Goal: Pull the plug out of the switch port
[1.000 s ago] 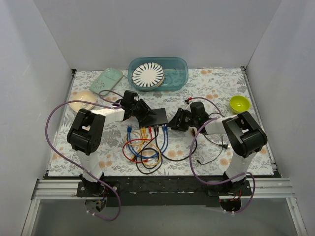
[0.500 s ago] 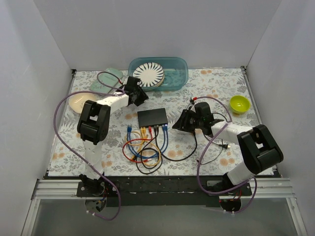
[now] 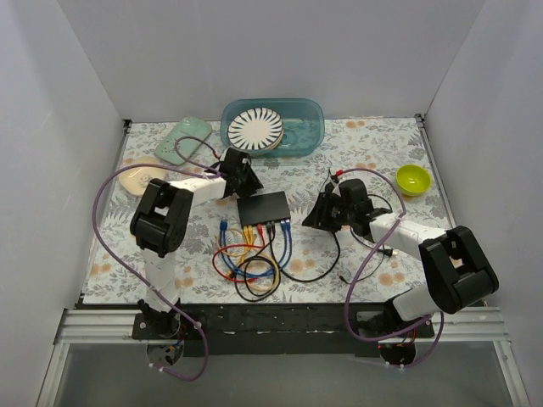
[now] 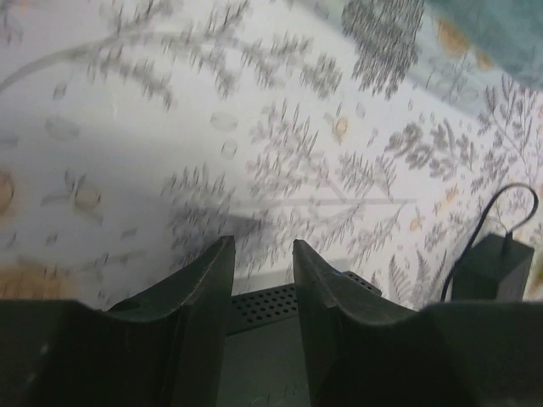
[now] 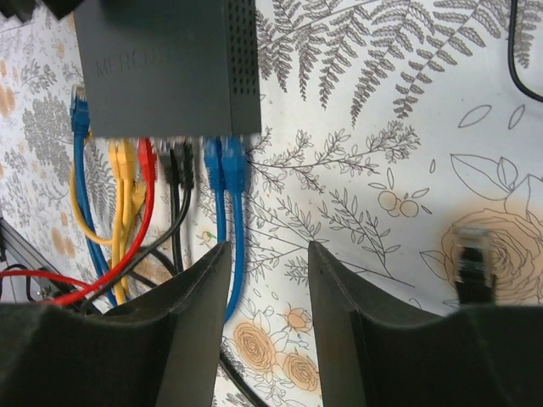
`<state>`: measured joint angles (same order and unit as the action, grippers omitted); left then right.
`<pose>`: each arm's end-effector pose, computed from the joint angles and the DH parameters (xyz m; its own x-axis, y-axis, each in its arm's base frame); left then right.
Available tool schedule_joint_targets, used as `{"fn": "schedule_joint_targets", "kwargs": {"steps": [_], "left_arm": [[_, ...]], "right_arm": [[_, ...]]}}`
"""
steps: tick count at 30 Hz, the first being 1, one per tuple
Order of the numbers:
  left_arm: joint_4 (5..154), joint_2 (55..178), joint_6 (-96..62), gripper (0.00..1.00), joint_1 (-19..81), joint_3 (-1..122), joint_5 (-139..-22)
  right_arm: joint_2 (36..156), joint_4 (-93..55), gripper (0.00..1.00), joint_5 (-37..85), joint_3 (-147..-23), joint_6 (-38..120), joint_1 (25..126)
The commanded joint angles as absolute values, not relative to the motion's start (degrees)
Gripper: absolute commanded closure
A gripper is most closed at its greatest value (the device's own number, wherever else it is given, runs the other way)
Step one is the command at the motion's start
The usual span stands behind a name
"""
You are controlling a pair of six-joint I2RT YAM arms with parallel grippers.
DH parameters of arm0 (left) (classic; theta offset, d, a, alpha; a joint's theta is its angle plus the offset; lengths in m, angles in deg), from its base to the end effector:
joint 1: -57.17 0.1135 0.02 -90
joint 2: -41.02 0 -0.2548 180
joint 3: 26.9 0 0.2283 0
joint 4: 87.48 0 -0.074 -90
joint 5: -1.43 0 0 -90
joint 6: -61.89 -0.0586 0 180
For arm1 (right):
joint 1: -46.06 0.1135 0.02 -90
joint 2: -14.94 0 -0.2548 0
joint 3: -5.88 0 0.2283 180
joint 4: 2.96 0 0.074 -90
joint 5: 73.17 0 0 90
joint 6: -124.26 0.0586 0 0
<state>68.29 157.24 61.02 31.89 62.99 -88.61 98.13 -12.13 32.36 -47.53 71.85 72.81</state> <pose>0.3811 -0.1799 0.1384 -0.4372 -0.8993 -0.0102 -0.6918 0.3435 -0.6352 0.2514 0.1443 0.1711 -0.8228 0.2435 -0.5136 -0.1485 0.7801 0.6078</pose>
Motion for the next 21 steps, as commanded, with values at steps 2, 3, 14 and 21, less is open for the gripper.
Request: {"fn": "schedule_joint_targets", "kwargs": {"steps": [2,3,14,21], "left_arm": [[63.3,148.3,64.1,0.65,30.5,49.3,-84.2],[63.4,145.8,64.4,0.65,30.5,46.6,-84.0],[60.4,132.1,65.2,0.57,30.8,47.1,-94.2],[72.0,133.1,68.5,0.55,30.5,48.1,-71.1]], "right_arm": [[96.2,-12.2,0.51,31.8,-45.7,70.3,73.0],[96.4,-11.9,0.51,32.0,-45.6,70.5,73.0],[99.6,-8.7,0.51,36.9,-47.3,69.4,73.8],[102.8,-7.3,0.48,42.1,-48.2,68.8,76.4]]}}
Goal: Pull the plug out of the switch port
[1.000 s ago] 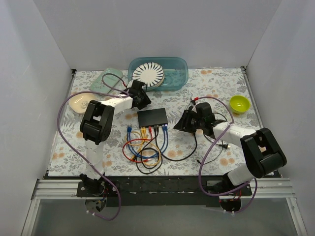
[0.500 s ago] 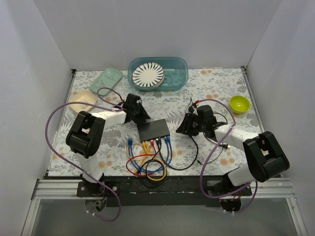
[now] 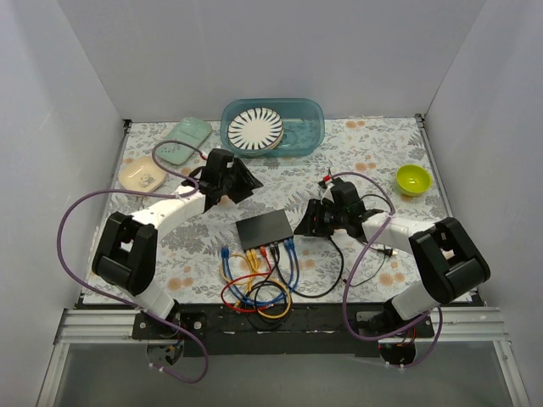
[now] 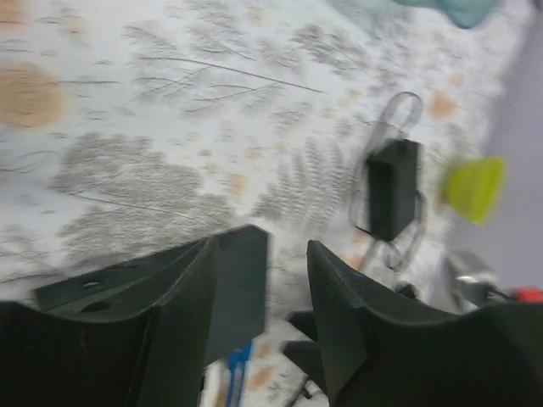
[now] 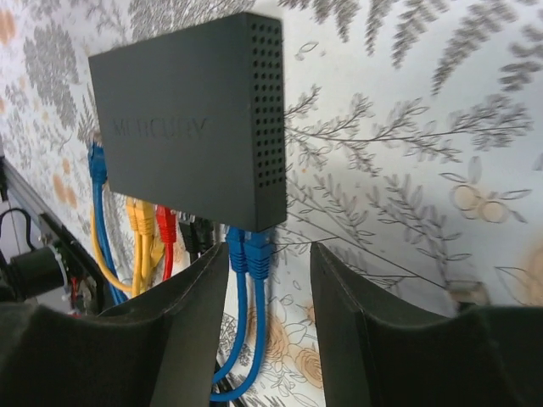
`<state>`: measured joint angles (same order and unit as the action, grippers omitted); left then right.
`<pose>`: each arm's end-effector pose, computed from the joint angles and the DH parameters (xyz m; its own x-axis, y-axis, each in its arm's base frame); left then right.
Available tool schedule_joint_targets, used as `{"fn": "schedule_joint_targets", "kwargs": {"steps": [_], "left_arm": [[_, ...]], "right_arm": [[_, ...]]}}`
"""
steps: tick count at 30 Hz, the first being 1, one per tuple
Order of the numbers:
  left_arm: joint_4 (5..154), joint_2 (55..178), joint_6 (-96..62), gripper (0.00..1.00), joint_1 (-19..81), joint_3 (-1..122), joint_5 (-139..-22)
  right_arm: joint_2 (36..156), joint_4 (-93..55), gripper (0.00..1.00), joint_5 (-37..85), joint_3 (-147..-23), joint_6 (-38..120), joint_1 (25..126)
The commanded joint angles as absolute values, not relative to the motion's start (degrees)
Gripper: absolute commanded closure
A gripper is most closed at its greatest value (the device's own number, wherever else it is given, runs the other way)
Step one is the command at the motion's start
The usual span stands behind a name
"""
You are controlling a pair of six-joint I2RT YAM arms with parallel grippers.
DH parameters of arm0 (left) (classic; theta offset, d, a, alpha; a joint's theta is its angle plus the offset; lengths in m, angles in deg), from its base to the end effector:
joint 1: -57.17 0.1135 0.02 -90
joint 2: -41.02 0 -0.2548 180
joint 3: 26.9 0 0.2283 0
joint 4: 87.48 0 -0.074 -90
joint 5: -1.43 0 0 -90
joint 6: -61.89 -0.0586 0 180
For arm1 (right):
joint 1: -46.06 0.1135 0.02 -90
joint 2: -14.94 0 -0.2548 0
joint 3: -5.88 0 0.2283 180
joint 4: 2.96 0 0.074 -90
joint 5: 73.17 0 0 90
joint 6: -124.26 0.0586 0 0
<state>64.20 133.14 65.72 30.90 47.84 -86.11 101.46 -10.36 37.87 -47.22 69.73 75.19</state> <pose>0.3037 -0.1527 0.2051 -0.4252 -0.9018 0.0773 -0.6717 0.2571 -0.6948 0.2452 0.1608 0.1580 -0.8664 0.1372 -0.4801 -0.2320 0.7409 0.6303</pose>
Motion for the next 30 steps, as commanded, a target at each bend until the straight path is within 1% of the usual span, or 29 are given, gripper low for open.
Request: {"fn": "schedule_joint_targets", "kwargs": {"steps": [1,4,7,9,12,21,30], "left_arm": [[73.6,133.6,69.8,0.56,30.2,46.7,-68.6],[76.4,134.3,72.3,0.6,27.7,42.0,-66.3],[77.0,134.4,72.4,0.67,26.8,38.5,-64.3],[76.9,134.0,72.0,0.74,26.7,36.4,-63.1],[77.0,133.8,72.1,0.78,26.7,34.7,-62.3],[74.2,134.9,73.0,0.8,26.7,32.8,-62.5],[72.7,133.9,71.7,0.8,26.7,32.5,-63.2]], "right_arm": [[102.7,-6.6,0.48,42.2,-46.7,69.1,76.6],[102.0,-4.8,0.47,42.8,-44.3,69.9,76.9],[102.4,-3.5,0.47,43.4,-42.7,70.4,77.1],[102.7,-2.5,0.47,43.1,-42.0,71.4,77.3],[104.1,0.3,0.47,42.8,-40.6,72.8,77.3],[112.0,11.7,0.48,43.7,-39.5,80.2,77.3],[112.6,13.3,0.52,42.8,-37.7,80.5,77.3]]}}
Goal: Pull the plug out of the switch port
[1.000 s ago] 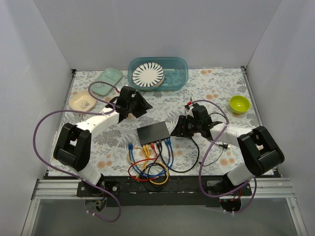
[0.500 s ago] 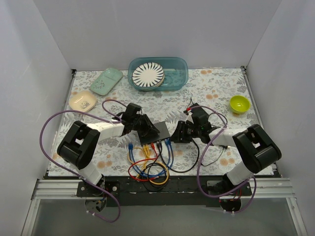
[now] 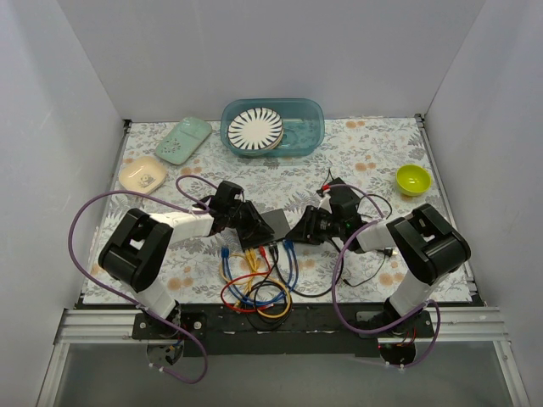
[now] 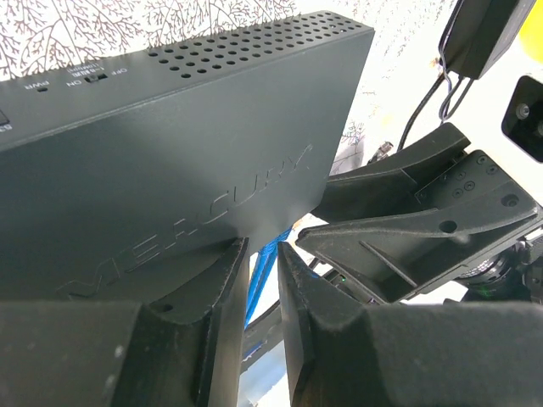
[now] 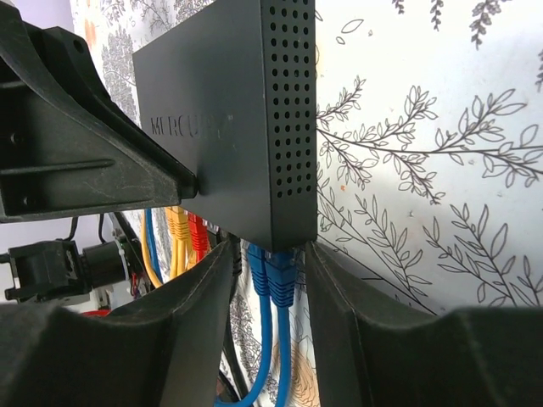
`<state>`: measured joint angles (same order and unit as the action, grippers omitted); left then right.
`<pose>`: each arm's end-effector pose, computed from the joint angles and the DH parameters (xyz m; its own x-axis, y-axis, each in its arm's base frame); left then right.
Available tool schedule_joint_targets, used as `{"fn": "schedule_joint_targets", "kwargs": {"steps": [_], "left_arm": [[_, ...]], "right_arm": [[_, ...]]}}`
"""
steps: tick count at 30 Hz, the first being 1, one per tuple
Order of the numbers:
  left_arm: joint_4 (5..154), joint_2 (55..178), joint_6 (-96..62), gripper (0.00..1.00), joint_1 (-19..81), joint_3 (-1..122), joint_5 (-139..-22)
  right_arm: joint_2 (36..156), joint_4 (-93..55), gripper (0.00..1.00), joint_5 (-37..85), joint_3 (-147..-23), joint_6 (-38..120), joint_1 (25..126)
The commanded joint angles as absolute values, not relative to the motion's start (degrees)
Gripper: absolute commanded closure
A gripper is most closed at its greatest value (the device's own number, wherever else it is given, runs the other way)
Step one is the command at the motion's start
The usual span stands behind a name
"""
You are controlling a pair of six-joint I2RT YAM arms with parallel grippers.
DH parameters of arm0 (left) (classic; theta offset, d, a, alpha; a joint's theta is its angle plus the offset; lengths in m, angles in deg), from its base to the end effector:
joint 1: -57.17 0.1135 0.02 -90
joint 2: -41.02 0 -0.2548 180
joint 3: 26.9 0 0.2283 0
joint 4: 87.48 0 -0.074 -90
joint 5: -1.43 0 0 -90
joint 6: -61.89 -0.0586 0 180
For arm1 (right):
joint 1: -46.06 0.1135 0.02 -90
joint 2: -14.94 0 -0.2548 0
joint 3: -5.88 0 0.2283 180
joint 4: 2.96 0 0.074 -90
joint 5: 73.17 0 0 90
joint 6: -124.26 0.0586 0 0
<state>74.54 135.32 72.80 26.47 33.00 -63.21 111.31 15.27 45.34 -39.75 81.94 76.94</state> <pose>0.2494 -0.1773 0.1380 -0.5448 -0.7084 0.4487 -0.7986 0.2753 -0.5352 0.2419 0.1772 0.1225 -0.8995 0.2192 -0.3781 -0.1952 0.5726 0.7962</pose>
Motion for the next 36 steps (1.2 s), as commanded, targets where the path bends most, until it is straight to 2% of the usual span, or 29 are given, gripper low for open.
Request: {"fn": "schedule_joint_targets", "kwargs": {"steps": [1,5,15,22,27,30,36], "left_arm": [[72.8,134.0,71.7,0.8,26.7,32.5,-63.2],[73.3,134.0,71.7,0.8,26.7,31.8,-63.0],[74.0,134.6,71.3,0.79,26.7,31.4,-62.1],[74.8,134.7,71.2,0.79,26.7,31.5,-60.4],[81.4,135.2,73.4,0.78,26.6,30.0,-53.1],[83.5,136.6,73.5,0.77,25.8,30.3,-50.0],[83.9,139.4,73.9,0.77,25.0,29.6,-52.4]], "right_arm": [[112.5,12.6,0.53,42.5,-37.3,80.1,77.3],[112.9,12.0,0.59,42.1,-37.0,78.9,77.3],[115.3,13.6,0.65,40.9,-36.2,78.9,77.3],[115.1,13.9,0.83,41.0,-35.9,78.6,77.3],[115.1,13.4,0.99,41.4,-35.7,77.5,77.4],[115.0,11.4,0.99,41.3,-36.4,76.2,77.4],[114.6,5.0,0.99,42.0,-39.3,71.4,77.4]]}}
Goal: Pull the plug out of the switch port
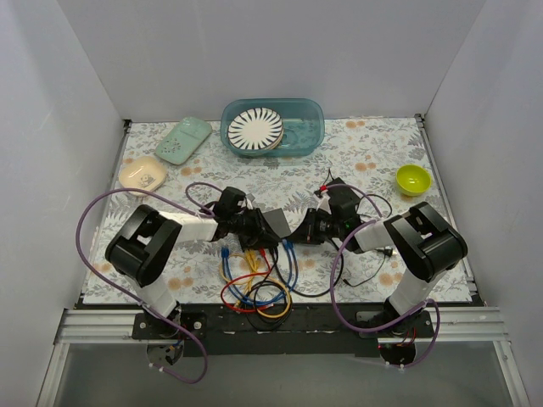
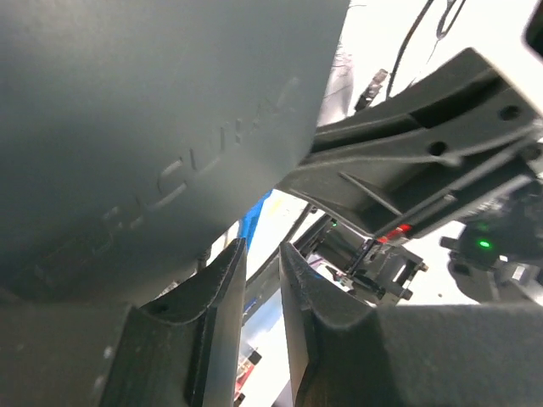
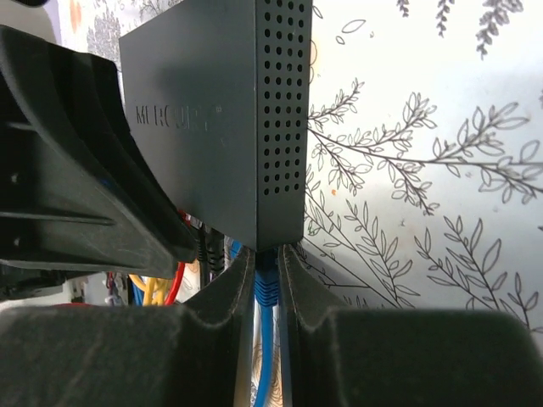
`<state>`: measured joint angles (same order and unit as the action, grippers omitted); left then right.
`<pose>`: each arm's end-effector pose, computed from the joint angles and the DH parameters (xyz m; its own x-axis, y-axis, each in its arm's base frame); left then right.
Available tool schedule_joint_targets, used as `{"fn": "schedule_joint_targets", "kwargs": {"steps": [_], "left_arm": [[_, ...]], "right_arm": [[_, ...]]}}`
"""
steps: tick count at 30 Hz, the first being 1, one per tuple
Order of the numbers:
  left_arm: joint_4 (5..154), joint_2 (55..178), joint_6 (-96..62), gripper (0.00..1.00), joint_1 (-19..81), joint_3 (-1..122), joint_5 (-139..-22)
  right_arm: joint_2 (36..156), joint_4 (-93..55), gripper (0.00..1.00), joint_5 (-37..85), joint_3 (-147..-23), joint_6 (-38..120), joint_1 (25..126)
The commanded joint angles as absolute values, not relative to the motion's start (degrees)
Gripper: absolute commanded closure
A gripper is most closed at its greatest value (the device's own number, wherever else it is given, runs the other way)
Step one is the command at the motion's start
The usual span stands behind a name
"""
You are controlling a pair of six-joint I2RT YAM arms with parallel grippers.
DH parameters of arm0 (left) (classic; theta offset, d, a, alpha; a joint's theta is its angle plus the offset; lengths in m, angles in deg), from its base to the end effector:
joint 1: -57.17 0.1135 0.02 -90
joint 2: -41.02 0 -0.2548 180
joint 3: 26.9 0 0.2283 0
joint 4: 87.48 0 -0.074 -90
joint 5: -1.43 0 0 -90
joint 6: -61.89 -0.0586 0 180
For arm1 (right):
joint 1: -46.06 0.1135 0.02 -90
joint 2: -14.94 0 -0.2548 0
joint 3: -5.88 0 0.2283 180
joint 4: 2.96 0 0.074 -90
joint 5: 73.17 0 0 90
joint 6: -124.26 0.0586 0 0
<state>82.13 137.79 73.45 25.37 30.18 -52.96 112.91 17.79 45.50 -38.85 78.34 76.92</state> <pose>0.2402 -0.1891 0.1274 -0.6002 -0.5650 0.5661 -0.7881 0.2969 -0.5392 0.2412 0.1769 0.1156 -0.8860 0.1816 -0.4267 -0.2521 0.5836 0.7719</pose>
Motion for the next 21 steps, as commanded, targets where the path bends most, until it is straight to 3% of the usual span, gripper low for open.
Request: {"fn": "schedule_joint_targets", "kwargs": {"steps": [1,21], "left_arm": [[83.8,139.9,74.1,0.77,25.0,29.6,-52.7],[82.1,144.6,78.1,0.76,25.0,30.9,-61.1]], "right_arm": [[114.6,4.0,0.99,42.2,-39.6,69.9,77.4],[108.2,-12.6,0.99,47.1,-39.0,61.2,77.5]]}}
